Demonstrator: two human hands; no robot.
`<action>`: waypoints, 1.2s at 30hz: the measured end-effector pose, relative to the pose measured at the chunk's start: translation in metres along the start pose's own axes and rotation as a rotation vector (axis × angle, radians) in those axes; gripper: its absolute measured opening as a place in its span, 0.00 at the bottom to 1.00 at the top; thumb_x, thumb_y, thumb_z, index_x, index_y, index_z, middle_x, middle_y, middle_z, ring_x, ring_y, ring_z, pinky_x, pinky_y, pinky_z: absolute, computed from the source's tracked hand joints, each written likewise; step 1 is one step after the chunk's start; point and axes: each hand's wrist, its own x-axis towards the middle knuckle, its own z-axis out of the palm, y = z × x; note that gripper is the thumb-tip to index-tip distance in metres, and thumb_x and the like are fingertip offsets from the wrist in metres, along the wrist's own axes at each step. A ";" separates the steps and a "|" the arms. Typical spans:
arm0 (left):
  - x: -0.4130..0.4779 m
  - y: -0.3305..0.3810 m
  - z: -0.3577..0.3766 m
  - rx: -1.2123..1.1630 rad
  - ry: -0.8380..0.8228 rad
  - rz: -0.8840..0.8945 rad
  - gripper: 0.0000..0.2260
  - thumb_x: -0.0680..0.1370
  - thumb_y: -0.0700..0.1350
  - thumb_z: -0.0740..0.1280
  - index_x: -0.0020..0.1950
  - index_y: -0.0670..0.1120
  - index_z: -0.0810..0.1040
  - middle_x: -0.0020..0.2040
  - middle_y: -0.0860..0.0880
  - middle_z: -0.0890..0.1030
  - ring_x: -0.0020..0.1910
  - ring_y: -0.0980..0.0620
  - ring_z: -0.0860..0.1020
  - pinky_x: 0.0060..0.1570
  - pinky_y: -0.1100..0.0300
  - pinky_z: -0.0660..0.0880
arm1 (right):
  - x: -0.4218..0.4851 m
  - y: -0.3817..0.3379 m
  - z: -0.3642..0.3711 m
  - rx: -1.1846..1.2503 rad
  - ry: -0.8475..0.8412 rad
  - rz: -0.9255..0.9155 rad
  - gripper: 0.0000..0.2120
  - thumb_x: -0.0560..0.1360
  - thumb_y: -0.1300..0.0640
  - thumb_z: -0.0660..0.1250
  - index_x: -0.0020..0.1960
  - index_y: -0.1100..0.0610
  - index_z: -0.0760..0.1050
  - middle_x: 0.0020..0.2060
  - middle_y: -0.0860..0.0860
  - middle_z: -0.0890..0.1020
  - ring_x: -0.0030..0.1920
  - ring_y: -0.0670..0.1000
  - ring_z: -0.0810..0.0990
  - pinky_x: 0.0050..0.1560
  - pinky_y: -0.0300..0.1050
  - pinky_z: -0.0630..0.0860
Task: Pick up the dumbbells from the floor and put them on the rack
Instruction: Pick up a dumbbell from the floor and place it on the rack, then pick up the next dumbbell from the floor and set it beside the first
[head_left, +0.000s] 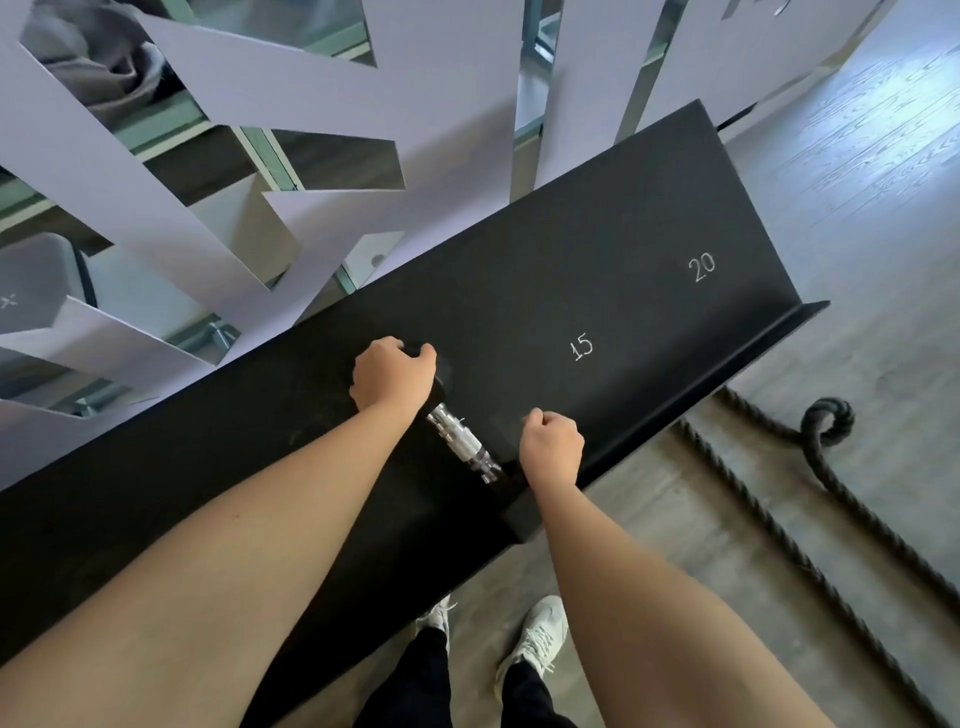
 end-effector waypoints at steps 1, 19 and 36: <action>-0.005 0.007 -0.006 0.001 0.011 0.028 0.19 0.79 0.52 0.66 0.65 0.42 0.77 0.63 0.44 0.80 0.61 0.44 0.78 0.55 0.52 0.75 | 0.000 -0.009 -0.011 0.012 0.000 -0.023 0.18 0.78 0.56 0.57 0.37 0.68 0.74 0.31 0.57 0.77 0.34 0.56 0.71 0.34 0.48 0.66; -0.197 0.122 -0.164 -0.186 0.364 0.563 0.20 0.77 0.57 0.67 0.61 0.44 0.80 0.58 0.46 0.83 0.55 0.48 0.81 0.51 0.59 0.73 | -0.131 -0.170 -0.240 0.049 0.122 -0.884 0.15 0.80 0.52 0.62 0.40 0.60 0.79 0.35 0.54 0.82 0.38 0.54 0.78 0.43 0.50 0.74; -0.484 0.097 -0.029 -0.262 0.273 1.105 0.28 0.77 0.60 0.65 0.70 0.44 0.71 0.65 0.43 0.76 0.64 0.44 0.73 0.64 0.50 0.70 | -0.248 0.087 -0.469 -0.146 0.538 -1.029 0.26 0.76 0.44 0.67 0.72 0.50 0.71 0.73 0.57 0.69 0.73 0.60 0.66 0.73 0.59 0.66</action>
